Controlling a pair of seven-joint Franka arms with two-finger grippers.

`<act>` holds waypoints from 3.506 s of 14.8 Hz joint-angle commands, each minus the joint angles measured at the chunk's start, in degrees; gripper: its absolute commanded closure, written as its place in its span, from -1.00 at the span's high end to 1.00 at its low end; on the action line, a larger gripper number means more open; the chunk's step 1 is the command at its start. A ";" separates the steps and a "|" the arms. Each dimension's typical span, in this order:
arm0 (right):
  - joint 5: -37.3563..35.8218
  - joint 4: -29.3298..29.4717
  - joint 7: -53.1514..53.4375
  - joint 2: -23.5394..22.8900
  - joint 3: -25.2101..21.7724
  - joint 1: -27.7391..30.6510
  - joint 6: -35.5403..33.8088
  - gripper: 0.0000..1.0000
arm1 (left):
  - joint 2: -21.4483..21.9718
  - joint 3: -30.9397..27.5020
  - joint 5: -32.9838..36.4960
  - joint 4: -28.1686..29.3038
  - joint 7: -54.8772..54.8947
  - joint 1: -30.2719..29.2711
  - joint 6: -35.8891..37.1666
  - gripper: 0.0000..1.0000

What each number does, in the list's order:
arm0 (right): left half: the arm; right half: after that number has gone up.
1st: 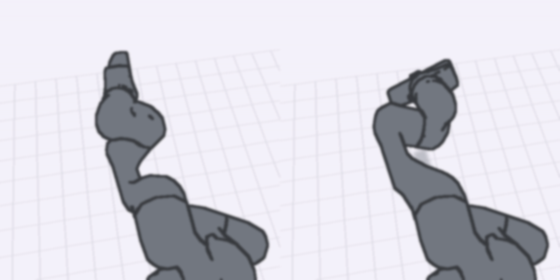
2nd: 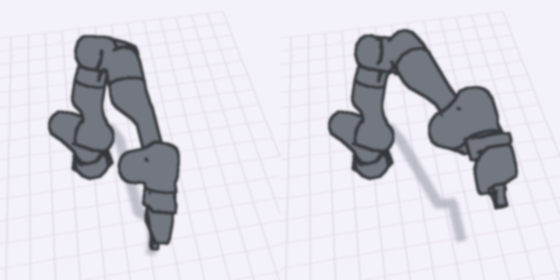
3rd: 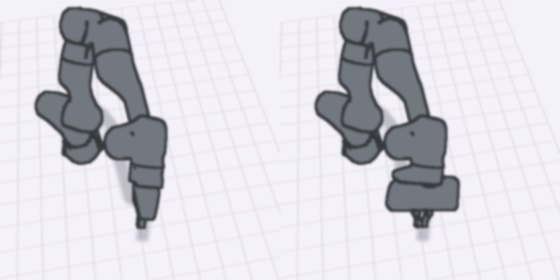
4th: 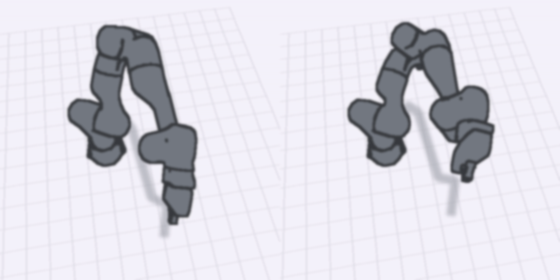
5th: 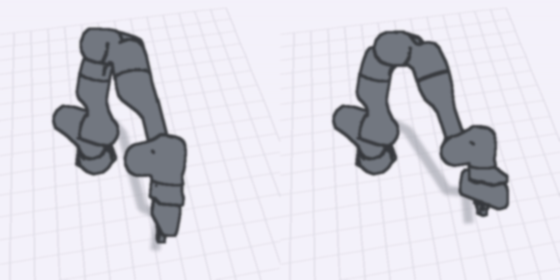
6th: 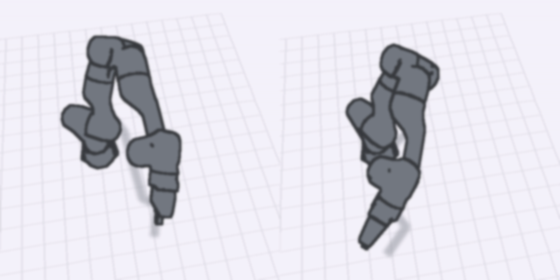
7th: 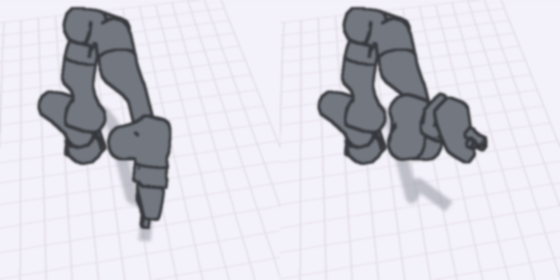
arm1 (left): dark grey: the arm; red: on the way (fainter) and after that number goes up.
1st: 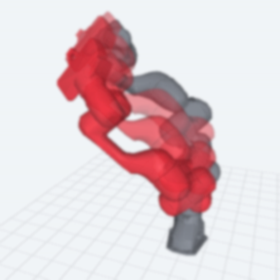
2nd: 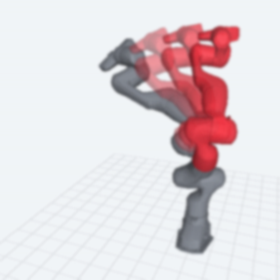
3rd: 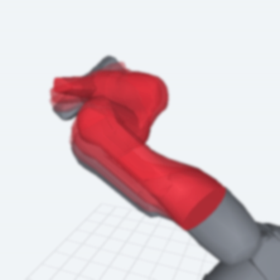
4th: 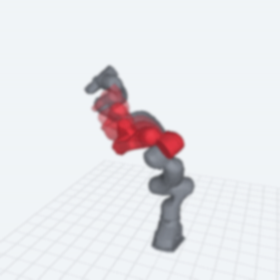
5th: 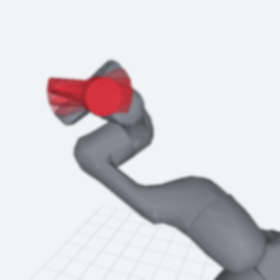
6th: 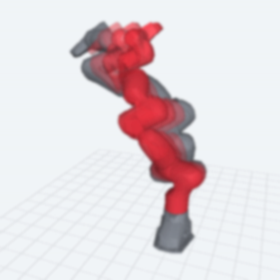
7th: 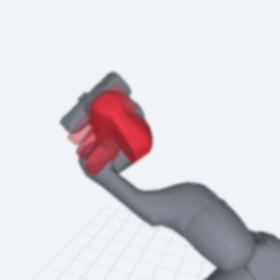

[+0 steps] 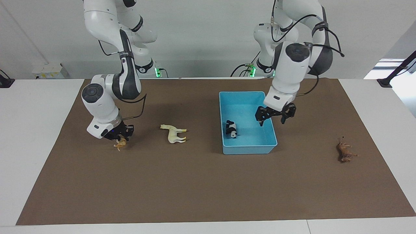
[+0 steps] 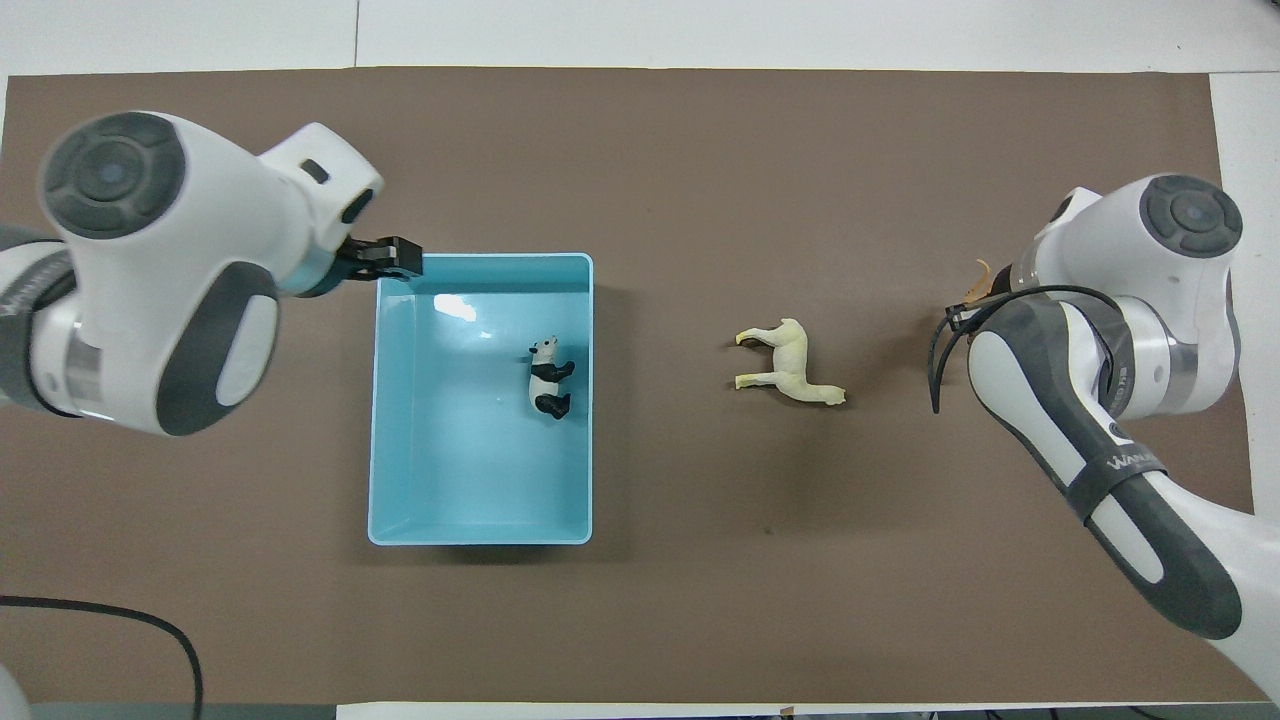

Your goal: Put all toys into storage box

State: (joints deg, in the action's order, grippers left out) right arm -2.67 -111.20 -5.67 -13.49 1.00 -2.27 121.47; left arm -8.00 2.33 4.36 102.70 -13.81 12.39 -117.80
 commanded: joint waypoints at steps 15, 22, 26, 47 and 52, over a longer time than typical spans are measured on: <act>14.53 15.48 47.50 -8.91 0.50 -43.60 12.11 -1.00 | -17.49 0.48 0.48 1.71 40.18 -31.46 -31.61 1.00; 13.40 25.74 62.27 -9.89 -0.38 -42.74 -4.09 1.00 | -16.78 0.48 0.48 7.51 38.60 -31.38 -33.28 1.00; 1.37 26.39 59.74 -8.66 -1.52 -35.54 -9.32 1.00 | -15.90 0.48 0.48 10.68 38.69 -31.37 -35.38 1.00; -0.76 -9.21 27.03 -1.80 -1.70 -20.49 15.46 1.00 | 2.72 0.75 -3.65 2.13 -17.35 5.42 7.51 -1.00; -0.76 -9.48 25.98 -1.71 -1.70 -20.32 16.17 -0.73 | 5.28 0.83 -3.65 6.11 -20.11 8.35 7.85 0.99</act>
State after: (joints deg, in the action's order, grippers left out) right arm -2.27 -118.70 21.81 -16.88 -1.36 -23.64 136.32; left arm -5.63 4.41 1.10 106.26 -33.49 20.48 -109.50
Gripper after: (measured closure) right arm 0.079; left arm 0.542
